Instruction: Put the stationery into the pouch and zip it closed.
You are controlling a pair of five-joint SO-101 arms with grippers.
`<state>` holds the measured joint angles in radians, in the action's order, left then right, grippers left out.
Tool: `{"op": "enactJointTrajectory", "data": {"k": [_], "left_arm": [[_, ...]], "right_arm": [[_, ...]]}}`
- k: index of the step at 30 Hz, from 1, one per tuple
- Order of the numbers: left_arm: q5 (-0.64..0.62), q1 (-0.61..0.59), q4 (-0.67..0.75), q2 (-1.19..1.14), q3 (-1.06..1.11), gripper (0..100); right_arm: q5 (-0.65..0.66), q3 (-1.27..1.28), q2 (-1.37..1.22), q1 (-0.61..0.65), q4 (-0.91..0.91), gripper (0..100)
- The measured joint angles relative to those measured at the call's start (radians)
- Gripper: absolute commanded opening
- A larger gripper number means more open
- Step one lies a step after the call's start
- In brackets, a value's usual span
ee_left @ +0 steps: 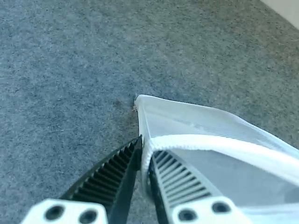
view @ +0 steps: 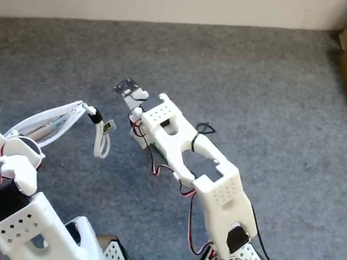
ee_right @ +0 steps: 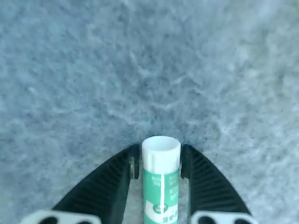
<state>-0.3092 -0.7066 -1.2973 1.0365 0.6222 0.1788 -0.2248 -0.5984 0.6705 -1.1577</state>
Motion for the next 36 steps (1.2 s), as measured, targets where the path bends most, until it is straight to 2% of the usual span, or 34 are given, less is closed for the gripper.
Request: {"op": "enactJointTrajectory", "data": {"k": [4,10,23,31,36], "left_arm": [[0.000,0.000,0.000,0.000,0.000,1],[0.000,0.000,0.000,0.000,0.000,1],[0.000,0.003,0.000,0.000,0.000,1],[0.002,0.115,0.000,-0.008,0.000,1],[0.064,0.226,0.000,-0.009,0.002,1]], "right_arm": [[0.000,-0.009,-0.003,-0.002,-0.031,13.2],[0.000,-0.069,-0.020,-0.003,-0.140,0.2],[0.000,-0.069,0.011,-0.005,-0.370,0.8],[0.000,-0.069,0.175,0.003,-0.445,0.8],[0.000,-0.069,0.256,0.014,-0.456,0.8]]}}
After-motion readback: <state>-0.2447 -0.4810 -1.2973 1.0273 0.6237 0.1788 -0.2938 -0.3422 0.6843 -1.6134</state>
